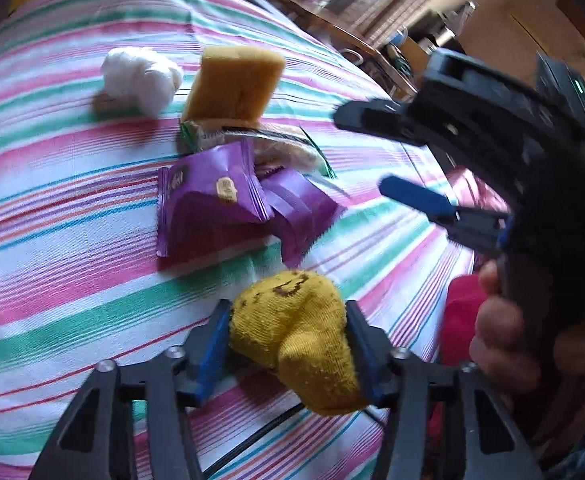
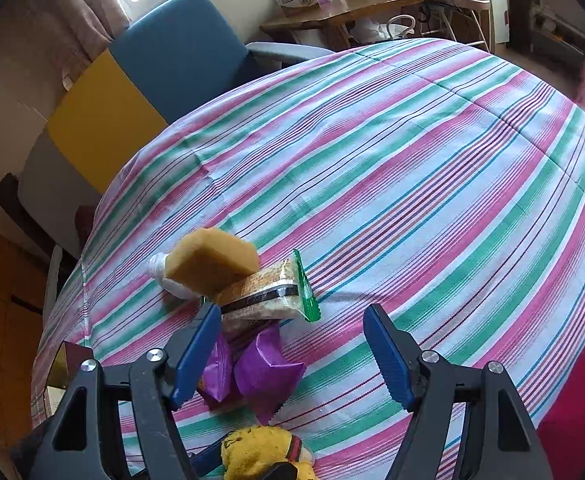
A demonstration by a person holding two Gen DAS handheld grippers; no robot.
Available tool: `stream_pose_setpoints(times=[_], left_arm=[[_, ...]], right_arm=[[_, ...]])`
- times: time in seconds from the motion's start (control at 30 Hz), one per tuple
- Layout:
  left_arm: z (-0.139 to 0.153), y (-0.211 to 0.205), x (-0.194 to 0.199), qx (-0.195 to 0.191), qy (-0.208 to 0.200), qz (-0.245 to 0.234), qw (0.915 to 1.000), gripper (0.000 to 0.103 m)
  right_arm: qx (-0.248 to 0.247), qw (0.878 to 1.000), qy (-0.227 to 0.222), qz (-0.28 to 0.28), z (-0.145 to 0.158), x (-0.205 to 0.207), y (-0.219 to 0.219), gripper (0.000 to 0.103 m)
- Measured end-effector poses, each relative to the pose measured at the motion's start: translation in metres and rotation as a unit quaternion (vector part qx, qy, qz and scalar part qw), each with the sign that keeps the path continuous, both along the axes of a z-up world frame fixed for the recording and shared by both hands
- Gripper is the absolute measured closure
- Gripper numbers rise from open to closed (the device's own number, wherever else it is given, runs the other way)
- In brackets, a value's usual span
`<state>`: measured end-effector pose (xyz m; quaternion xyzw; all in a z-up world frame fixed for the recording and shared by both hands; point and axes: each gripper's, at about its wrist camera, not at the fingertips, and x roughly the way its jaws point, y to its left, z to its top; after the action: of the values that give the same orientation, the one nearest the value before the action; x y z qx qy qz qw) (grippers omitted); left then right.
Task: Organize objects
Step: 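Grasp the yellow knit glove with the left tool, then release the yellow glove into the gold tray with the left tool while the right tool approaches the purple packets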
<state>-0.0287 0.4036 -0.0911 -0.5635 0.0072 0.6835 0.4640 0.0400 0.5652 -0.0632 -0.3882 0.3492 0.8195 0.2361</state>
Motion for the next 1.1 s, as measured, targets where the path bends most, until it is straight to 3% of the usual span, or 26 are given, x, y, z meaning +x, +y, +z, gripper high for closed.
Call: stream_pose_setpoints(times=[0.13, 0.3, 0.63, 0.83, 0.9, 1.1], left_arm=[[0.003, -0.027, -0.003, 0.003, 0.014, 0.018, 0.9997, 0.055], [0.018, -0.059, -0.004, 0.0, 0.046, 0.041, 0.9981, 0.055], [0.05, -0.118, 0.003, 0.015, 0.082, 0.068, 0.9942, 0.055], [0.068, -0.147, 0.008, 0.038, 0.089, 0.081, 0.992, 0.055], [0.075, -0.155, 0.01, 0.042, 0.1, 0.086, 0.9904, 0.055], [0.082, -0.181, 0.008, 0.045, 0.103, 0.105, 0.988, 0.055]], right_arm=[[0.009, 0.999, -0.016, 0.04, -0.002, -0.013, -0.011, 0.038], [0.029, 0.995, -0.05, 0.085, -0.009, -0.027, -0.026, 0.039], [0.067, 0.984, -0.113, 0.123, -0.023, -0.037, -0.04, 0.045], [0.08, 0.987, -0.088, 0.108, -0.011, -0.03, -0.036, 0.045], [0.092, 0.982, -0.125, 0.11, -0.019, -0.035, -0.038, 0.046], [0.143, 0.962, -0.161, 0.166, -0.027, -0.048, -0.062, 0.049]])
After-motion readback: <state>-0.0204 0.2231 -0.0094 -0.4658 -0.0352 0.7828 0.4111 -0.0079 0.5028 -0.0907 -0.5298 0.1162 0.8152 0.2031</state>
